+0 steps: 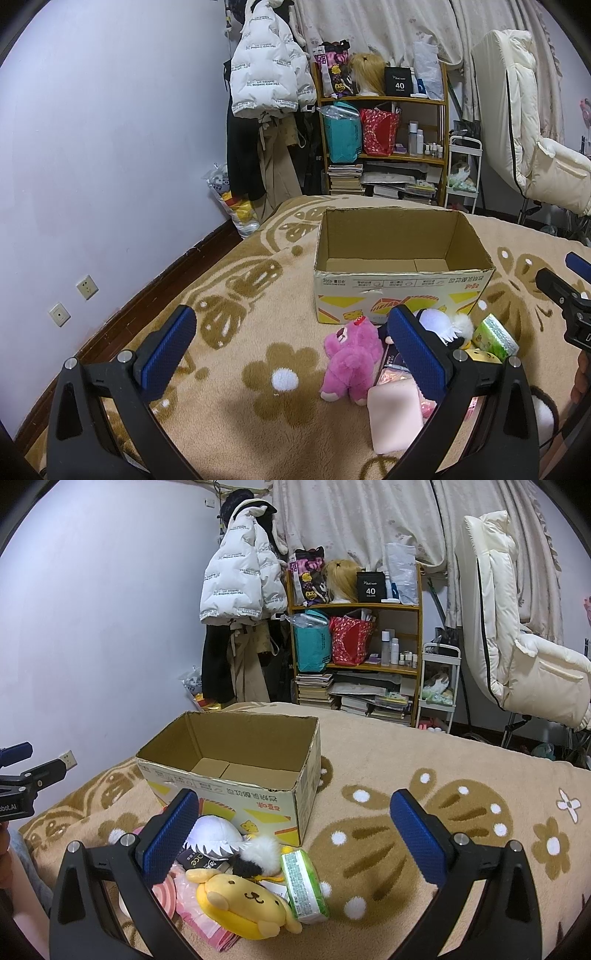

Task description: Organize soft objects

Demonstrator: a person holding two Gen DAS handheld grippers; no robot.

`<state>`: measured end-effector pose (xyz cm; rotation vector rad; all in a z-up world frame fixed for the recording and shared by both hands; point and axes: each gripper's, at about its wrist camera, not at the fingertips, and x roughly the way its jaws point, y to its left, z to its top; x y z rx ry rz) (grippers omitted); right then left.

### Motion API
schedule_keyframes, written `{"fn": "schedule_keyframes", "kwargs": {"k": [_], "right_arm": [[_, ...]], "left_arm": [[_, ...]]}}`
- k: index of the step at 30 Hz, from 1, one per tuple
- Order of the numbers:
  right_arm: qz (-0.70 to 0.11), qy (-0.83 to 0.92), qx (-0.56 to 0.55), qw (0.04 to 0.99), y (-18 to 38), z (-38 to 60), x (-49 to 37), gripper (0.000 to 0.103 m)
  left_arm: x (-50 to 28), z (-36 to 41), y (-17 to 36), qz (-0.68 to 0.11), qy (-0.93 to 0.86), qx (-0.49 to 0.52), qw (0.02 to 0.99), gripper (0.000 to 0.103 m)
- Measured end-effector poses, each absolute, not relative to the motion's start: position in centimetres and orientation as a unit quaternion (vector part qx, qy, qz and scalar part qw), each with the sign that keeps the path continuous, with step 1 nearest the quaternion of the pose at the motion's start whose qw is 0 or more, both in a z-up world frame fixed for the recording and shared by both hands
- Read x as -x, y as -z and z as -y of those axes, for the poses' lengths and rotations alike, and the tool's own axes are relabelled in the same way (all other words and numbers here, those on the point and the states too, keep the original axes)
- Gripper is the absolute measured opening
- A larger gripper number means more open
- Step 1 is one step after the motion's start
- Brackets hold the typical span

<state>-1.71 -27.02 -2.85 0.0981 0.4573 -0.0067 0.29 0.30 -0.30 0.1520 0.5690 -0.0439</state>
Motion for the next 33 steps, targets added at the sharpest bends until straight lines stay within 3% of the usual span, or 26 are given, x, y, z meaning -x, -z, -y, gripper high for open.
{"fn": "schedule_keyframes", "kwargs": {"k": [21,33], "right_arm": [[-0.233,0.004,-0.058,0.971,4.1,26.8,1.5,0.103],[-0.299,0.009,-0.071,0.951,5.5,27.6,-1.4,0.103]], "left_arm": [[-2.2,-0.6,1.0,-0.317,0.019,-0.061,0.946,0.103],[-5.3,-0.3,2.8,-0.377,0.021,-0.056,0.924,0.103]]}}
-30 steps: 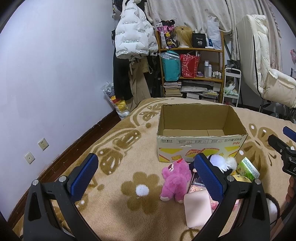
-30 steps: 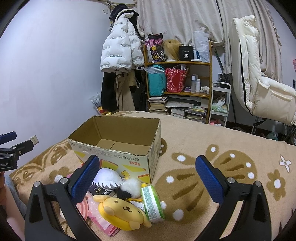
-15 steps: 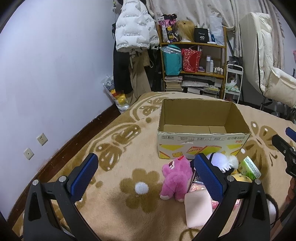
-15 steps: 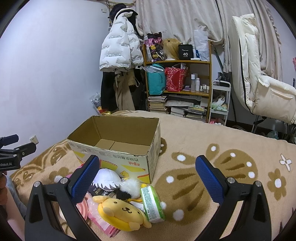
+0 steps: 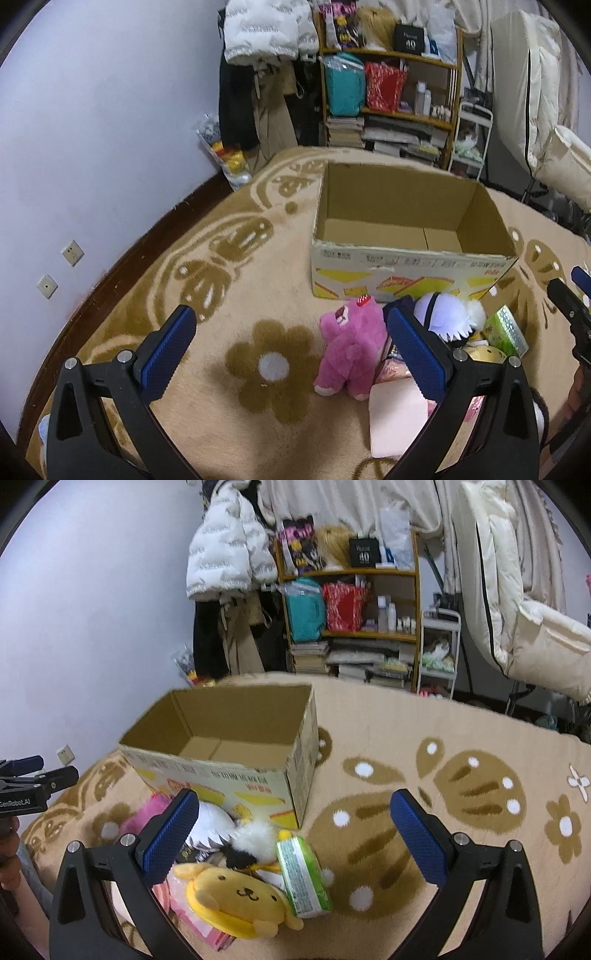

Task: Organize soft objects
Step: 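Lower the left tool onto the pink bear while the right tool reaches the green tissue pack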

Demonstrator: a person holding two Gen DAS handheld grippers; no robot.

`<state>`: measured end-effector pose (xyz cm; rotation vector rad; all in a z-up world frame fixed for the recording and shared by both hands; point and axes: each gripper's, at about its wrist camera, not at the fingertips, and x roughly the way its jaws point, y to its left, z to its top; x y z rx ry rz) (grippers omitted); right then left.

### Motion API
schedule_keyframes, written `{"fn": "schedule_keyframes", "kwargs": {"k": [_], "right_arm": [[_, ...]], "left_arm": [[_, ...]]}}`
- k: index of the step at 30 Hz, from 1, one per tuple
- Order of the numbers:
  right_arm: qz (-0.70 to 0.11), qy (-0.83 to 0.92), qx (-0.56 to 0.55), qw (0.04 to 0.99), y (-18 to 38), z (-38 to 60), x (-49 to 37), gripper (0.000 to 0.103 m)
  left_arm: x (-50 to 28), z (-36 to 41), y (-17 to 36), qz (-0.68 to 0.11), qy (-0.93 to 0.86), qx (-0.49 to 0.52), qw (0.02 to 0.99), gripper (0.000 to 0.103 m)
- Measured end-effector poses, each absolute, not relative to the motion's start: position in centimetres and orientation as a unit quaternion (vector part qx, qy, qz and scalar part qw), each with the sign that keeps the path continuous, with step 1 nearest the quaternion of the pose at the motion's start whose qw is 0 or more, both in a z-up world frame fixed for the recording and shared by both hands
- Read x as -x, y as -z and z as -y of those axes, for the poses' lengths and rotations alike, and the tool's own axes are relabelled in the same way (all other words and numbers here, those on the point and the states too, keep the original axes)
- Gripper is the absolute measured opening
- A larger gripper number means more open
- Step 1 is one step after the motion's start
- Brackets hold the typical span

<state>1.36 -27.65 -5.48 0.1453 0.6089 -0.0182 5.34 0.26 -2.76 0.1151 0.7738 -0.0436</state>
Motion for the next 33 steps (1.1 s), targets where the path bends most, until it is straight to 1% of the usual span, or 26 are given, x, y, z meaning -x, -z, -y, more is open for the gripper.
{"fn": "schedule_keyframes", "kwargs": {"k": [7,16,33], "right_arm": [[-0.351,0.008,-0.082,0.933,7.7,28.2,-3.1,0.103],[-0.382,-0.001,-0.078,0.921,9.8,27.7,-4.9,0.103],[-0.418,-0.007,-0.086,0.905,12.5,27.6,-7.0,0.103]], "left_arm": [[-7.8,0.7,4.9,-0.421,0.033,-0.067,0.904,0.103],[-10.4,2.0,7.9,-0.472,0.039,-0.075,0.877,0.103],[-12.5,3.9,12.6,-0.535,0.047,-0.112,0.836,0.103]]}}
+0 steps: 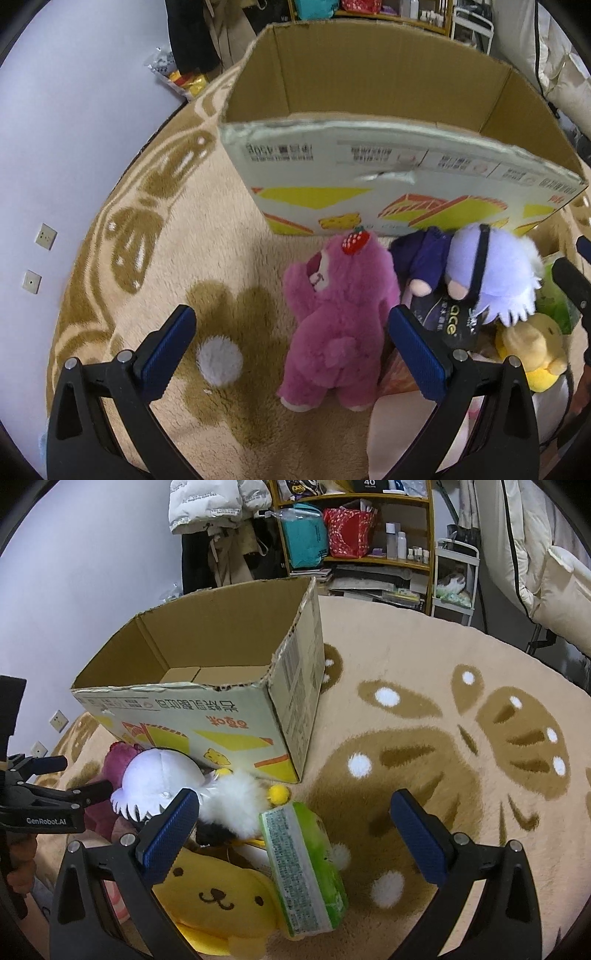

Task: Organize soft objects
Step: 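Lower the left tool onto the pink bear while the right tool reaches the green tissue pack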

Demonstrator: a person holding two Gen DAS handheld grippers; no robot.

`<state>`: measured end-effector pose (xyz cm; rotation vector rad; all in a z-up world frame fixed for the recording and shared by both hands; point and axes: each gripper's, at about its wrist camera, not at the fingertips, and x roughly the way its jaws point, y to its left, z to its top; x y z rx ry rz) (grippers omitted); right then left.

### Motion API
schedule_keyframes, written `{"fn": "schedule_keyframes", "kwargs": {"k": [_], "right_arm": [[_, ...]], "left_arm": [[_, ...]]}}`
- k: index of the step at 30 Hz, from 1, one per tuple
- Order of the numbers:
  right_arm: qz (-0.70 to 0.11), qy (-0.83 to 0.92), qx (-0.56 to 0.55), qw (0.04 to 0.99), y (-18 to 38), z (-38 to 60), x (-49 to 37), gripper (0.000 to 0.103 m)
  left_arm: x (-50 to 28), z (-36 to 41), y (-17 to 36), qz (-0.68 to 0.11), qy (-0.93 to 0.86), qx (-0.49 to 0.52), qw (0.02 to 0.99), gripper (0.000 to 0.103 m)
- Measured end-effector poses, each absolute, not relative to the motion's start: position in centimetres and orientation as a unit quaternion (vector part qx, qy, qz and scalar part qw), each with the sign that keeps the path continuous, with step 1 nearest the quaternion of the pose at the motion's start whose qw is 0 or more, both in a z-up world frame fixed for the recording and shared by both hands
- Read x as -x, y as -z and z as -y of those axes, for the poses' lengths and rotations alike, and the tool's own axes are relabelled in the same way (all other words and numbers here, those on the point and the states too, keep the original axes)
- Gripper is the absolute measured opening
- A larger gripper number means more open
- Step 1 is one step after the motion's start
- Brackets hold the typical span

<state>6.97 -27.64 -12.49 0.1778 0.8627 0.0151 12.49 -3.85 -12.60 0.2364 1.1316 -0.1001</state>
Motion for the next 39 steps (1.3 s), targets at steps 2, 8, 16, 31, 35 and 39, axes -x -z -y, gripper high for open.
{"fn": "schedule_keyframes", "kwargs": {"k": [2,8,16,31,35,39], "right_arm": [[-0.419,-0.007,-0.089,0.903,12.6,27.7,-7.0,0.103],[-0.423,-0.004,-0.097,0.901,13.0,28.1,-7.2,0.103],[-0.439,-0.01,-0.104,0.893,13.7,28.2,-7.5,0.103],[-0.457,-0.012,-0.118,0.882,14.4,28.8,-7.6,0.084],[-0.462,-0.017,-0.111,0.88,14.3,28.4,-7.2,0.063],[-0.475,-0.029,-0.112,0.872,14.6,28.2,-7.2,0.045]], "left_arm": [[-12.7,3.9,13.1,-0.543,0.045,-0.116,0.831,0.103],[-13.0,4.1,14.2,-0.556,0.043,-0.125,0.821,0.103],[-13.0,4.8,15.0,-0.561,0.043,-0.142,0.814,0.103],[-15.0,3.3,16.7,-0.578,0.055,-0.115,0.806,0.093],[-15.2,3.1,16.8,-0.58,0.069,-0.106,0.805,0.084],[-15.1,3.0,17.0,-0.583,0.084,-0.09,0.803,0.066]]}}
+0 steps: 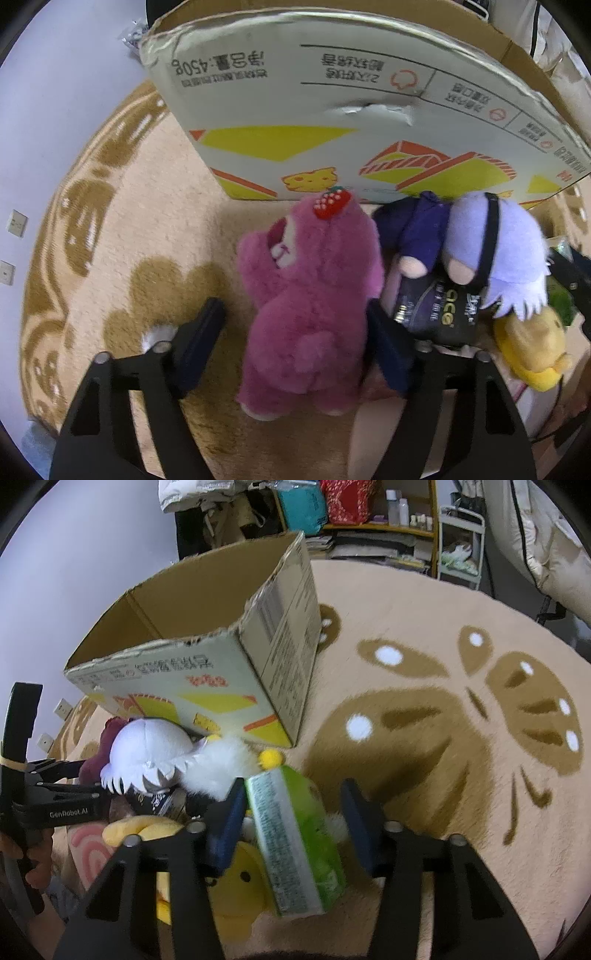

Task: Organize soft objects
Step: 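Lower the left tool onto the pink bear while the right tool reaches the green tissue pack, then lift the pink bear with the left tool while the right tool lifts the tissue pack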

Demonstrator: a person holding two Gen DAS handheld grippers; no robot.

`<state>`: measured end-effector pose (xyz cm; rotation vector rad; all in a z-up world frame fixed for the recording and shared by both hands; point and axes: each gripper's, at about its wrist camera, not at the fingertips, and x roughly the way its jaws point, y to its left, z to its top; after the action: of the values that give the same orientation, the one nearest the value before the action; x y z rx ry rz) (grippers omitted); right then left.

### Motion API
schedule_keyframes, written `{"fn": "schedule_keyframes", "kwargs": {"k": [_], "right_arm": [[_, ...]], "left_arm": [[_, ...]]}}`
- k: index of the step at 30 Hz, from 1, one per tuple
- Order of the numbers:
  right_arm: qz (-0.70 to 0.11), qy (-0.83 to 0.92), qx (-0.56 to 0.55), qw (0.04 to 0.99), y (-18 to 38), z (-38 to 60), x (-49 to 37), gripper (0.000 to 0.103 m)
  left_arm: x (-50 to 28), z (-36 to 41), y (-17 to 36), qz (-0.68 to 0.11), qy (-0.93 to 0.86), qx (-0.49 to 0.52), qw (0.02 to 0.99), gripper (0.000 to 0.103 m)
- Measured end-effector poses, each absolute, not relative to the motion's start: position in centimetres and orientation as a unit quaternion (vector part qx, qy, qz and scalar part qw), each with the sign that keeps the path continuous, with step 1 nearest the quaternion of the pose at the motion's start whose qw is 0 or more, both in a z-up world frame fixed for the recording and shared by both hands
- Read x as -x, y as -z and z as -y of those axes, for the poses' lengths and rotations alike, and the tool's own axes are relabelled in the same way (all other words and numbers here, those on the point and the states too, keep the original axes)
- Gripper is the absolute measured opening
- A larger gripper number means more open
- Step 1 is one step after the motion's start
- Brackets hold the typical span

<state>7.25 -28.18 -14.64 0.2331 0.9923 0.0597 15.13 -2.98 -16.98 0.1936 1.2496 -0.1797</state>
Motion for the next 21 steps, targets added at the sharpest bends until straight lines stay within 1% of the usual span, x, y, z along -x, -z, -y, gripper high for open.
{"fn": "schedule_keyframes", "kwargs": {"k": [1,4,7,15,21], "right_arm": [[-0.479,-0.033,-0.115,0.87,14.8,28.1,-7.3,0.038],[-0.479,-0.036,-0.11,0.87,15.0,28.0,-7.4,0.036],[-0.472,-0.038,-0.118,0.873,14.8,28.0,-7.1,0.035],[-0.436,-0.038,-0.109,0.893,13.0,27.9,-6.3,0.034],[-0.421,-0.034,-0.108,0.9,12.2,27.8,-5.4,0.033]], "left_arm": [[-15.2,2.9,17.0,-0.585,0.088,-0.084,0.802,0.06],[-14.4,3.2,17.0,-0.583,0.101,-0.076,0.803,0.053],[-14.2,3.5,16.8,-0.576,0.103,-0.092,0.806,0.046],[-13.5,2.9,15.7,-0.556,0.077,-0.088,0.823,0.044],[-12.4,0.2,13.9,-0.531,0.049,-0.047,0.845,0.044]]}}
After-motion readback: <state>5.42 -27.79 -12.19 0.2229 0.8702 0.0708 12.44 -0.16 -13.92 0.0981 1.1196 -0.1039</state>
